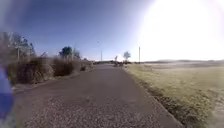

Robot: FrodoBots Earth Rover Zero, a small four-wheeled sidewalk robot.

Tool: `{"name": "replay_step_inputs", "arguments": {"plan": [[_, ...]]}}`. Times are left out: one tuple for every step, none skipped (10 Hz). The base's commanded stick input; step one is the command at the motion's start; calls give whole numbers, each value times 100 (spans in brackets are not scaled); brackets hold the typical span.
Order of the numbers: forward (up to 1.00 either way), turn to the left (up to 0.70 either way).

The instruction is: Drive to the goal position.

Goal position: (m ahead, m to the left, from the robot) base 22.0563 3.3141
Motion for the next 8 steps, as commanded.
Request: {"name": "replay_step_inputs", "arguments": {"plan": [[70,0],[70,0],[70,0],[70,0],[70,0],[70,0],[70,0],[70,0]]}}
